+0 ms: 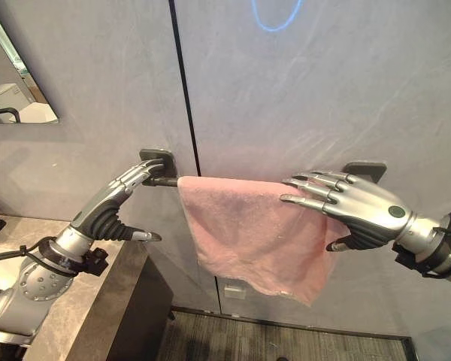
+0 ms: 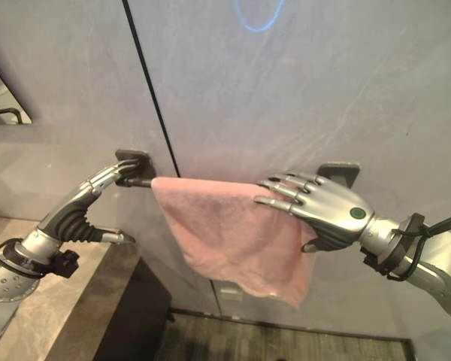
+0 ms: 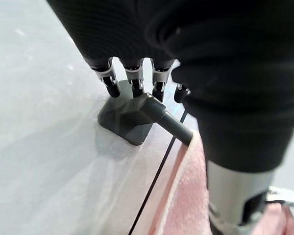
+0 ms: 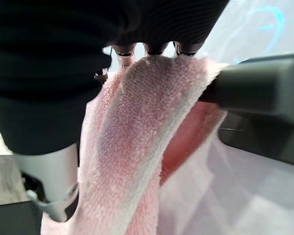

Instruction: Put brush and paste in cup on sink, flatten towel.

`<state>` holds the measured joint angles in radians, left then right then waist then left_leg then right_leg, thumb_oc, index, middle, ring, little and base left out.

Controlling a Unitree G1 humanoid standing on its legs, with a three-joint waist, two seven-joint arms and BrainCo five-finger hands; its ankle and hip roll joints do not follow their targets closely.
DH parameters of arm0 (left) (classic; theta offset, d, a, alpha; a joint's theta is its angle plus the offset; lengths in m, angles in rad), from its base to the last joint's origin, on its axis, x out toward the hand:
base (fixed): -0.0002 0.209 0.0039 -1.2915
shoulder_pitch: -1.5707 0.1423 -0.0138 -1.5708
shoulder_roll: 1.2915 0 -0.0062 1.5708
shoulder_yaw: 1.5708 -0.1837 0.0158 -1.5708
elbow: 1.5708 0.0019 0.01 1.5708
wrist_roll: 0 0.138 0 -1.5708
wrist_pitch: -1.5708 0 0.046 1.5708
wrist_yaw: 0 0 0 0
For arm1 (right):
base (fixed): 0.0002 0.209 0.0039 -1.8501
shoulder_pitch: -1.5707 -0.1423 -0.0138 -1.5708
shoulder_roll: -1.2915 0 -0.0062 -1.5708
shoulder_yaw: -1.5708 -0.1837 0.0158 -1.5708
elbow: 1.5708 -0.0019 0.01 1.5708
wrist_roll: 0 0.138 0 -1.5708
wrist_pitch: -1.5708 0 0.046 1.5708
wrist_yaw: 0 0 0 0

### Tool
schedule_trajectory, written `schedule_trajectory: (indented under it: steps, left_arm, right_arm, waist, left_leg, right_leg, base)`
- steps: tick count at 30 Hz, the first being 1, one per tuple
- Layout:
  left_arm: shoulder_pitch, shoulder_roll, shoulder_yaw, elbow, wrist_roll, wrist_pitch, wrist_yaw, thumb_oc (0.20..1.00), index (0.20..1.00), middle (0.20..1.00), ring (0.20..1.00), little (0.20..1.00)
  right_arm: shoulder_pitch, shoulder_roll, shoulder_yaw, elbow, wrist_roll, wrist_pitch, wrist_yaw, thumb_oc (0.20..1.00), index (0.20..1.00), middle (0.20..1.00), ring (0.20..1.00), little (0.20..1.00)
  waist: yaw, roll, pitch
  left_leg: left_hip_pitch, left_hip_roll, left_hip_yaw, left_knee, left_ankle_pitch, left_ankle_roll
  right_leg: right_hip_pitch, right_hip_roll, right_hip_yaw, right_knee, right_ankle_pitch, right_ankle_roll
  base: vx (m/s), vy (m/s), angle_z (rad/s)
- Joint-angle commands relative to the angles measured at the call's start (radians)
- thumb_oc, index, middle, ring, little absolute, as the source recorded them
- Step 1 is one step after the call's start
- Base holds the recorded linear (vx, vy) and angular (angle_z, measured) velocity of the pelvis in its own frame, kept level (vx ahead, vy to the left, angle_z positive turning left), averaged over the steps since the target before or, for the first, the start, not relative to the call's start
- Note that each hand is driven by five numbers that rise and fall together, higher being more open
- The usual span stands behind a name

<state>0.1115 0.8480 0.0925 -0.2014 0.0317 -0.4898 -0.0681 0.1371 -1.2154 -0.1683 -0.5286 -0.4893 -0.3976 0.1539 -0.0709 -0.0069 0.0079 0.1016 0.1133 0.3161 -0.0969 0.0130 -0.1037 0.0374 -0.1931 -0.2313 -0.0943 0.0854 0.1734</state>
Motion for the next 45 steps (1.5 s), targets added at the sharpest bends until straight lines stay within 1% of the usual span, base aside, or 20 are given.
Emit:
schedule_trajectory:
  steps: [1,3,7,9,11,14,16,18,19,25,29,31,35,38,39,40,42,43,44,45]
  left_arm:
    - [0.056,-0.002,0.068,0.154,-0.010,0.125,-0.003,1.000,1.000,1.000,1.000,1.000]
    - [0.045,-0.027,0.061,0.170,-0.005,0.122,0.008,1.000,1.000,1.000,1.000,1.000]
    - [0.027,-0.106,0.061,0.174,-0.019,0.120,0.046,1.000,1.000,1.000,1.000,1.000]
    - [0.009,-0.127,0.052,0.174,-0.014,0.115,0.060,1.000,1.000,1.000,1.000,1.000]
    - [-0.009,-0.129,0.040,0.166,0.017,0.113,0.072,1.000,1.000,1.000,1.000,1.000]
    - [-0.047,-0.153,0.018,0.158,0.030,0.111,0.097,1.000,1.000,1.000,1.000,1.000]
    - [-0.051,-0.165,0.012,0.160,0.022,0.112,0.100,1.000,1.000,1.000,1.000,1.000]
    - [-0.055,-0.200,0.002,0.164,-0.003,0.116,0.108,1.000,1.000,1.000,1.000,1.000]
    - [-0.054,-0.229,-0.008,0.165,-0.013,0.119,0.112,1.000,1.000,1.000,1.000,1.000]
    - [-0.045,-0.277,-0.033,0.180,-0.012,0.130,0.122,1.000,1.000,1.000,1.000,1.000]
    - [-0.021,-0.301,-0.032,0.171,-0.017,0.131,0.118,1.000,1.000,1.000,1.000,1.000]
    - [-0.001,-0.318,-0.032,0.168,-0.031,0.130,0.113,1.000,1.000,1.000,1.000,1.000]
    - [0.052,-0.367,-0.031,0.190,-0.093,0.137,0.083,1.000,1.000,1.000,1.000,1.000]
    - [0.077,-0.402,-0.043,0.207,-0.136,0.152,0.055,1.000,1.000,1.000,1.000,1.000]
    - [0.079,-0.402,-0.045,0.206,-0.137,0.152,0.054,1.000,1.000,1.000,1.000,1.000]
    - [0.085,-0.411,-0.046,0.208,-0.144,0.155,0.047,1.000,1.000,1.000,1.000,1.000]
    - [0.096,-0.431,-0.062,0.218,-0.164,0.156,0.040,1.000,1.000,1.000,1.000,1.000]
    - [0.104,-0.442,-0.087,0.227,-0.175,0.158,0.044,1.000,1.000,1.000,1.000,1.000]
    - [0.106,-0.446,-0.097,0.235,-0.182,0.157,0.049,1.000,1.000,1.000,1.000,1.000]
    - [0.105,-0.444,-0.098,0.236,-0.183,0.156,0.050,1.000,1.000,1.000,1.000,1.000]
  right_arm:
    - [0.090,0.056,0.064,0.216,-0.130,0.087,0.076,1.000,1.000,1.000,1.000,1.000]
    - [0.066,0.110,0.074,0.232,-0.097,0.100,0.057,1.000,1.000,1.000,1.000,1.000]
    - [-0.008,0.262,0.116,0.244,0.000,0.129,0.004,1.000,1.000,1.000,1.000,1.000]
    - [-0.047,0.283,0.151,0.236,0.002,0.121,-0.009,1.000,1.000,1.000,1.000,1.000]
    - [-0.105,0.308,0.200,0.243,0.009,0.121,-0.016,1.000,1.000,1.000,1.000,1.000]
    - [-0.218,0.341,0.309,0.222,0.016,0.113,-0.005,1.000,1.000,1.000,1.000,1.000]
    - [-0.240,0.350,0.331,0.221,0.019,0.114,-0.001,1.000,1.000,1.000,1.000,1.000]
    - [-0.289,0.370,0.377,0.220,0.019,0.116,0.000,1.000,1.000,1.000,1.000,1.000]
    - [-0.335,0.395,0.417,0.223,0.015,0.120,0.002,1.000,1.000,1.000,1.000,1.000]
    - [-0.415,0.448,0.473,0.214,-0.018,0.129,-0.007,1.000,1.000,1.000,1.000,1.000]
    - [-0.386,0.443,0.435,0.196,-0.039,0.130,-0.027,1.000,1.000,1.000,1.000,1.000]
    - [-0.331,0.440,0.382,0.182,-0.048,0.128,-0.048,1.000,1.000,1.000,1.000,1.000]
    - [-0.167,0.435,0.242,0.176,-0.093,0.133,-0.093,1.000,1.000,1.000,1.000,1.000]
    - [-0.092,0.446,0.176,0.180,-0.127,0.142,-0.110,1.000,1.000,1.000,1.000,1.000]
    - [-0.087,0.446,0.173,0.178,-0.128,0.142,-0.110,1.000,1.000,1.000,1.000,1.000]
    - [-0.074,0.456,0.157,0.183,-0.131,0.147,-0.119,1.000,1.000,1.000,1.000,1.000]
    - [-0.034,0.511,0.119,0.188,-0.103,0.152,-0.156,1.000,1.000,1.000,1.000,1.000]
    - [-0.010,0.601,0.096,0.214,0.008,0.162,-0.211,1.000,1.000,1.000,1.000,1.000]
    - [-0.006,0.632,0.095,0.224,0.056,0.156,-0.227,1.000,1.000,1.000,1.000,1.000]
    - [-0.005,0.632,0.094,0.225,0.059,0.155,-0.227,1.000,1.000,1.000,1.000,1.000]
  waist:
    - [-0.003,-0.019,0.028]
    - [-0.002,-0.019,0.026]
    - [0.001,-0.021,0.027]
    - [0.006,-0.023,0.023]
    - [0.012,-0.025,0.023]
    - [0.025,-0.031,0.019]
    - [0.026,-0.032,0.019]
    - [0.030,-0.036,0.019]
    - [0.038,-0.039,0.019]
    - [0.051,-0.046,0.022]
    - [0.052,-0.049,0.026]
    - [0.048,-0.051,0.027]
    - [0.034,-0.052,0.029]
    - [0.025,-0.051,0.030]
    - [0.027,-0.051,0.029]
    - [0.023,-0.050,0.030]
    - [0.018,-0.047,0.030]
    - [0.014,-0.040,0.033]
    - [0.012,-0.038,0.034]
    - [0.015,-0.040,0.033]
  left_leg:
    - [0.015,-0.027,0.006,0.010,0.016,-0.002]
    - [0.015,-0.024,0.007,0.010,0.015,-0.001]
    - [0.022,-0.020,0.012,0.010,0.014,0.002]
    - [0.021,-0.018,0.015,0.010,0.014,0.003]
    - [0.023,-0.016,0.017,0.010,0.013,0.004]
    - [0.024,-0.014,0.017,0.010,0.013,0.004]
    - [0.024,-0.013,0.016,0.010,0.013,0.004]
    - [0.024,-0.014,0.016,0.010,0.014,0.005]
    - [0.022,-0.014,0.016,0.010,0.013,0.006]
    - [0.020,-0.014,0.014,0.010,0.013,0.008]
    - [0.016,-0.015,0.008,0.010,0.012,0.009]
    - [0.014,-0.016,0.005,0.010,0.012,0.010]
    - [0.009,-0.018,0.002,0.010,0.012,0.013]
    - [0.007,-0.017,0.003,0.010,0.013,0.014]
    - [0.007,-0.017,0.002,0.010,0.013,0.014]
    - [0.007,-0.017,0.003,0.010,0.012,0.015]
    - [0.009,-0.017,0.006,0.010,0.011,0.019]
    - [0.017,-0.018,0.009,0.010,0.005,0.022]
    - [0.013,-0.020,0.012,0.010,0.010,0.024]
    - [0.013,-0.020,0.014,0.010,0.010,0.024]
  right_leg:
    - [0.044,-0.017,-0.036,0.010,0.029,0.052]
    - [0.044,-0.013,-0.035,0.010,0.027,0.050]
    - [0.043,-0.009,-0.027,0.009,0.022,0.044]
    - [0.039,-0.007,-0.022,0.009,0.022,0.042]
    - [0.038,-0.004,-0.017,0.009,0.021,0.039]
    - [0.040,-0.002,-0.017,0.009,0.019,0.036]
    - [0.040,-0.002,-0.017,0.009,0.019,0.035]
    - [0.040,-0.002,-0.018,0.009,0.019,0.034]
    - [0.039,-0.003,-0.018,0.008,0.022,0.034]
    - [0.037,-0.005,-0.020,0.007,0.024,0.032]
    - [0.038,-0.008,-0.025,0.007,0.025,0.032]
    - [0.038,-0.010,-0.029,0.007,0.026,0.033]
    - [0.036,-0.010,-0.028,0.008,0.027,0.035]
    - [0.033,-0.011,-0.029,0.009,0.028,0.035]
    - [0.034,-0.011,-0.029,0.009,0.028,0.035]
    - [0.034,-0.011,-0.028,0.009,0.028,0.036]
    - [0.032,-0.011,-0.025,0.010,0.029,0.036]
    - [0.035,-0.012,-0.021,0.011,0.026,0.038]
    - [0.029,-0.013,-0.015,0.009,0.031,0.037]
    - [0.028,-0.013,-0.014,0.009,0.031,0.037]
  base:
    - [0.00,0.000,0.00]
    - [0.00,0.000,0.00]
    - [0.00,-0.003,-0.01]
    - [0.00,-0.004,-0.02]
    - [-0.01,-0.005,-0.07]
    - [-0.02,0.003,-0.11]
    - [-0.01,0.003,-0.06]
    - [0.00,0.000,0.00]
    - [0.00,0.000,0.00]
    - [0.00,0.000,0.00]
    - [0.00,0.000,0.00]
    - [-0.01,0.004,0.05]
    - [0.00,0.004,0.12]
    - [0.00,-0.004,0.06]
    - [0.01,-0.004,-0.04]
    - [0.00,0.000,0.00]
    - [0.00,0.000,0.00]
    - [0.00,0.000,0.00]
    - [0.01,-0.002,-0.03]
    - [-0.01,0.000,-0.09]
